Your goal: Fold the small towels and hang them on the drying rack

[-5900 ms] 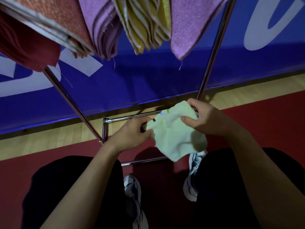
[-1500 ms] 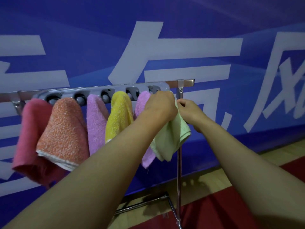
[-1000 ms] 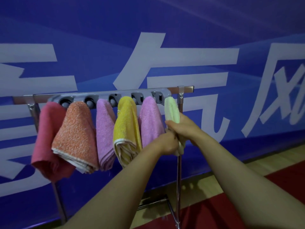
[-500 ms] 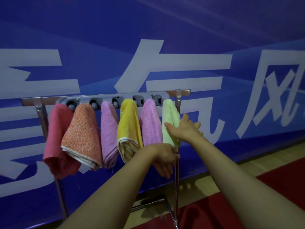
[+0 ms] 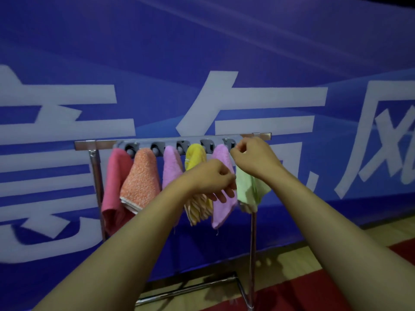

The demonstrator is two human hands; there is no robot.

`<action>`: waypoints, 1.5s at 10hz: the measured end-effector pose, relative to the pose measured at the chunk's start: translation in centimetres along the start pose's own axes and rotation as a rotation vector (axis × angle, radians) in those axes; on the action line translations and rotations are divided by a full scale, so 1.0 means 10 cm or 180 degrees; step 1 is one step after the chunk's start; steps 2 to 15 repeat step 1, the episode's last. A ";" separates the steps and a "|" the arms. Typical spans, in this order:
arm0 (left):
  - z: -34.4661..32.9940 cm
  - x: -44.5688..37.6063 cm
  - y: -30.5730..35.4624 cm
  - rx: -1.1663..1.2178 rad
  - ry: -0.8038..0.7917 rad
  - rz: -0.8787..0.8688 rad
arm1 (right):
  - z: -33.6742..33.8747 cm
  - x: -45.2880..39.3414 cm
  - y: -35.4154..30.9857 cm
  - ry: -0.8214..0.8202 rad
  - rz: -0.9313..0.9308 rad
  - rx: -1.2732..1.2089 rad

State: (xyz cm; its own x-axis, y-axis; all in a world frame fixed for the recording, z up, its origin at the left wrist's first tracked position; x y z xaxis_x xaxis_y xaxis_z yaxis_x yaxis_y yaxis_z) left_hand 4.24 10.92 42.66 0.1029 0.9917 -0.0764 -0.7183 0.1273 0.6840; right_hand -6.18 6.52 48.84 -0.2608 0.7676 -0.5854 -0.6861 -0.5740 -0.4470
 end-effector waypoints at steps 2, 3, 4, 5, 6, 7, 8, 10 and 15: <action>0.38 0.13 0.07 -0.0058 0.0712 -0.0357 | -0.09 -0.02 -0.14 -0.0126 0.0118 -0.0349; 0.38 0.13 0.07 -0.0058 0.0712 -0.0357 | -0.09 -0.02 -0.14 -0.0126 0.0118 -0.0349; 0.38 0.13 0.07 -0.0058 0.0712 -0.0357 | -0.09 -0.02 -0.14 -0.0126 0.0118 -0.0349; 0.38 0.13 0.07 -0.0058 0.0712 -0.0357 | -0.09 -0.02 -0.14 -0.0126 0.0118 -0.0349; 0.38 0.13 0.07 -0.0058 0.0712 -0.0357 | -0.09 -0.02 -0.14 -0.0126 0.0118 -0.0349; 0.38 0.13 0.07 -0.0058 0.0712 -0.0357 | -0.09 -0.02 -0.14 -0.0126 0.0118 -0.0349; 0.38 0.13 0.07 -0.0058 0.0712 -0.0357 | -0.09 -0.02 -0.14 -0.0126 0.0118 -0.0349; 0.38 0.13 0.07 -0.0058 0.0712 -0.0357 | -0.09 -0.02 -0.14 -0.0126 0.0118 -0.0349; 0.38 0.13 0.07 -0.0058 0.0712 -0.0357 | -0.09 -0.02 -0.14 -0.0126 0.0118 -0.0349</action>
Point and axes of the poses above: each hand's wrist, its own x-axis away from the middle knuckle, its own z-axis out of the back of the hand, y = z × x, the point moved 10 cm from there along -x, towards the middle knuckle, and after that the axes turned 5 degrees about x, right-handed, at the moved point
